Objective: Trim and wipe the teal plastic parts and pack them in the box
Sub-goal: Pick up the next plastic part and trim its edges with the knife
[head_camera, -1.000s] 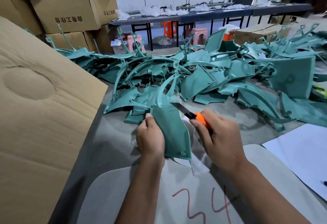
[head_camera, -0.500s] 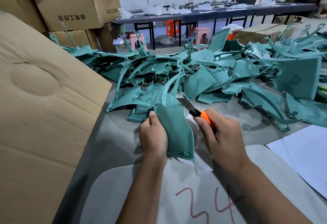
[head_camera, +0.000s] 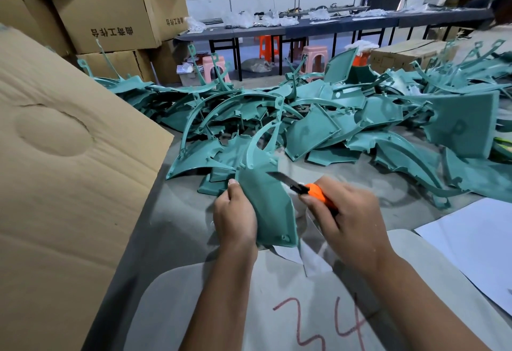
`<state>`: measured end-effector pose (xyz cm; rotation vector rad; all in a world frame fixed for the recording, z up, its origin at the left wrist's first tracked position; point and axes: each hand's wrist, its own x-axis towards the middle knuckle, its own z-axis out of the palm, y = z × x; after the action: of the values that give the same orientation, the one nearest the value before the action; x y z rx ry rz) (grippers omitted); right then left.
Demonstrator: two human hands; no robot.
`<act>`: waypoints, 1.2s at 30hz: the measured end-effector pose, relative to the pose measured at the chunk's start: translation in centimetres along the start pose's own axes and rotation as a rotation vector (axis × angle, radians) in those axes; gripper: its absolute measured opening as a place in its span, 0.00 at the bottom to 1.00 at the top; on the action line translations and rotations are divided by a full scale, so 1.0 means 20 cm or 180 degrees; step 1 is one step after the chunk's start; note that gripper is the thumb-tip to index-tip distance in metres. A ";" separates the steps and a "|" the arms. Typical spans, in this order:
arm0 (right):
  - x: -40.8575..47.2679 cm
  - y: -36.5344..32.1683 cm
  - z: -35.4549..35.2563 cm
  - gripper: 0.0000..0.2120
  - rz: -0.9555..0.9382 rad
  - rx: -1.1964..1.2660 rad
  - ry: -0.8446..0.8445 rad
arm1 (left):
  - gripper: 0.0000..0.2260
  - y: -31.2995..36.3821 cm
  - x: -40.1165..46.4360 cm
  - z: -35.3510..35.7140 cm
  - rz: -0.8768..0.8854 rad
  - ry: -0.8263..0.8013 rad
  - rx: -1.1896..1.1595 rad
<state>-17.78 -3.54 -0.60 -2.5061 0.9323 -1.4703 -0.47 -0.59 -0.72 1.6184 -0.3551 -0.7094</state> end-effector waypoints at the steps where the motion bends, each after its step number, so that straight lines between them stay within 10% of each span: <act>1: 0.00 -0.01 0.00 0.18 -0.0014 0.0003 -0.0068 | 0.23 0.00 0.01 -0.01 -0.0018 0.0011 -0.0063; 36: 0.02 0.00 -0.08 0.19 0.0025 0.1001 -0.0074 | 0.23 0.00 0.09 -0.08 0.0448 -0.0183 0.0020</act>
<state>-18.95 -3.34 0.60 -2.2840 0.6469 -1.4522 2.03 -0.41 -1.01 1.5645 -0.5084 -0.6490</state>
